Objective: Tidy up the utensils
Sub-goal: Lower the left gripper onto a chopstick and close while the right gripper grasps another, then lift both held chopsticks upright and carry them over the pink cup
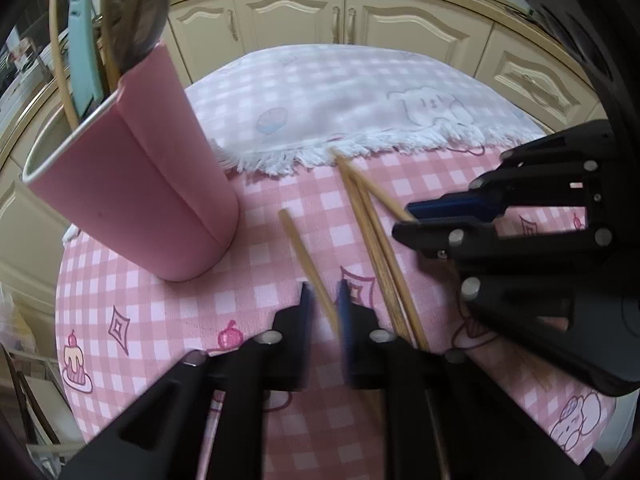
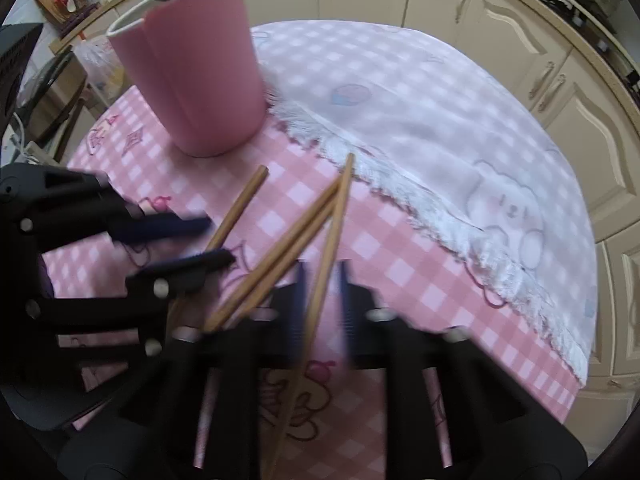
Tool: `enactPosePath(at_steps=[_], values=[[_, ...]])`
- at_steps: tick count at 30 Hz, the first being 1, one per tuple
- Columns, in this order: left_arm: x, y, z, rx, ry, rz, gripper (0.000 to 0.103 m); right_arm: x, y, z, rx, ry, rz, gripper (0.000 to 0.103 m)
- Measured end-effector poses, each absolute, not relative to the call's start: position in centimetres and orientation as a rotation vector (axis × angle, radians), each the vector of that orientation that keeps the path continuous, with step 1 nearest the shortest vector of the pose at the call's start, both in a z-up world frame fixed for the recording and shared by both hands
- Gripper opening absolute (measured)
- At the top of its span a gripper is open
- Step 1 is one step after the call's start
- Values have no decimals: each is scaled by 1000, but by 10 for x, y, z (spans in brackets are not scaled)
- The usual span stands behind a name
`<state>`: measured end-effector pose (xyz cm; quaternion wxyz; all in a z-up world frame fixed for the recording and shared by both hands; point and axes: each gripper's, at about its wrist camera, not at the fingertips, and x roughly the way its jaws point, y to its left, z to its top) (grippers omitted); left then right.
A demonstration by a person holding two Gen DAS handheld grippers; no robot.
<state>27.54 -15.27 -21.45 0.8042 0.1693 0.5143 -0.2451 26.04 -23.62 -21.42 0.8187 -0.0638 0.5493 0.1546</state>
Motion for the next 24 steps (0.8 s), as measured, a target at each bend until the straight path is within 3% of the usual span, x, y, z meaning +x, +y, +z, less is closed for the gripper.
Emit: enactPosePath(at_steps=[11,24], values=[[258,-124,-180,251,963,-534,5,239,-277,-190,105,1030,318,6],[234,-63,-109,-38,617,-481,5,207,-307,-124,302,712,336,6]])
